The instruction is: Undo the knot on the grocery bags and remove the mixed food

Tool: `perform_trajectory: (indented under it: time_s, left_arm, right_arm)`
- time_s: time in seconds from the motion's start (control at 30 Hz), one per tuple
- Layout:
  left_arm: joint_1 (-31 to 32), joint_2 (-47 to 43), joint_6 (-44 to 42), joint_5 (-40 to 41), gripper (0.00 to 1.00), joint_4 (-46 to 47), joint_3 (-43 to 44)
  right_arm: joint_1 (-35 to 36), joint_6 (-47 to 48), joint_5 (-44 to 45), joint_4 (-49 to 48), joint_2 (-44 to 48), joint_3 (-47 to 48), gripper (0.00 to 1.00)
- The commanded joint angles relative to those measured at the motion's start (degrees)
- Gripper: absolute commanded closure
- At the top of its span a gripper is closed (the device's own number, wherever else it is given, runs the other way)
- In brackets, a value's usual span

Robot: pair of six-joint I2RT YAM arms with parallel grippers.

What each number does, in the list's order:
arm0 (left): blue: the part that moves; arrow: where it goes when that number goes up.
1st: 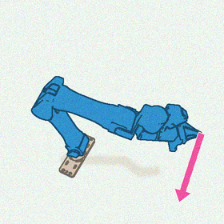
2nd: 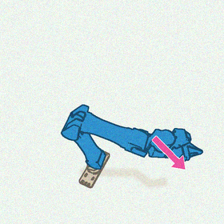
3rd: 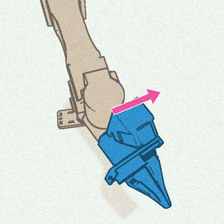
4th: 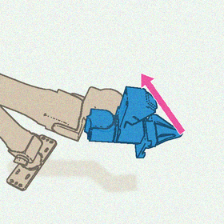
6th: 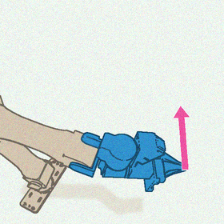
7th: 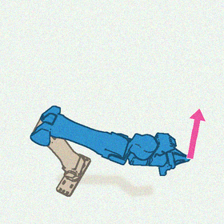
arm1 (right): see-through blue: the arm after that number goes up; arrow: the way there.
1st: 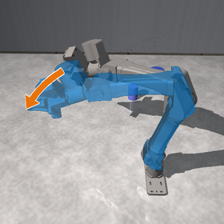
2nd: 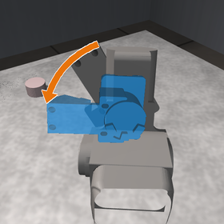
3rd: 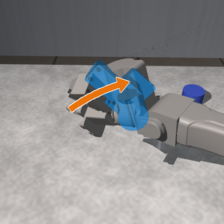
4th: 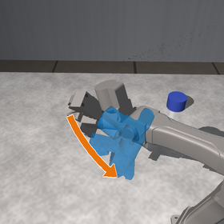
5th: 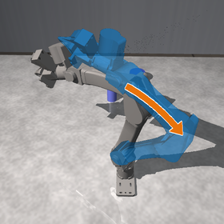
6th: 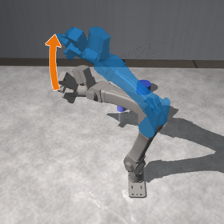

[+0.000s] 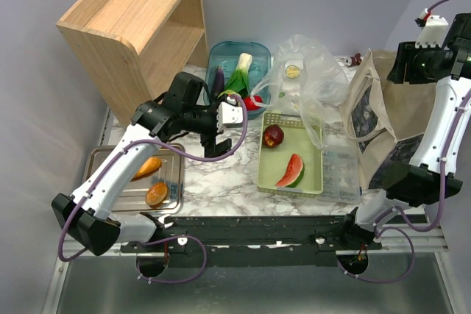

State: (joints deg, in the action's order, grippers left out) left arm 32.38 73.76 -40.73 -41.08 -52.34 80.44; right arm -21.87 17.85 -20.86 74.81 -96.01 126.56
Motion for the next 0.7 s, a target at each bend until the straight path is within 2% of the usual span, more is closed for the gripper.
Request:
perform_trajectory:
  time_s: [0.0, 0.07, 0.2, 0.27, 0.33, 0.4, 0.47, 0.67]
  left_arm:
    - [0.1, 1.2, -0.7, -3.6, 0.05, 0.9, 1.4]
    - [0.1, 1.6, -1.1, -3.4, 0.05, 0.7, 2.1]
    - [0.0, 2.4, -0.3, -2.5, 0.05, -0.3, 5.0]
    - [-0.1, 2.7, -0.4, -2.3, 0.05, -0.2, 5.2]
    - [0.0, 3.0, 0.0, -2.0, 0.05, -0.4, 5.9]
    - [-0.1, 3.6, 0.4, -1.6, 0.05, -0.9, 7.0]
    - [-0.1, 4.1, 0.9, -0.9, 0.05, -0.9, 7.8]
    - [0.0, 5.7, 1.1, 1.3, 0.05, -1.9, 10.0]
  right_arm:
    - [-0.5, 0.4, 15.4, -2.1, -0.4, -8.1, 0.50]
    - [-0.7, 2.4, 18.2, -4.5, 0.3, -15.7, 0.55]
    - [-0.8, 5.6, 17.6, -5.9, -1.1, -25.9, 0.51]
    - [-0.8, 6.5, 17.5, -5.6, -3.8, -28.1, 0.40]
    - [-0.8, 7.9, 17.0, -7.3, -5.4, -31.4, 0.16]
    - [-0.8, 9.2, 16.8, -9.1, -7.1, -34.4, 0.07]
    - [-0.7, 10.6, 17.0, -12.4, -8.5, -37.3, 0.01]
    - [-0.7, 13.2, 20.5, -19.6, -15.0, -43.8, 0.00]
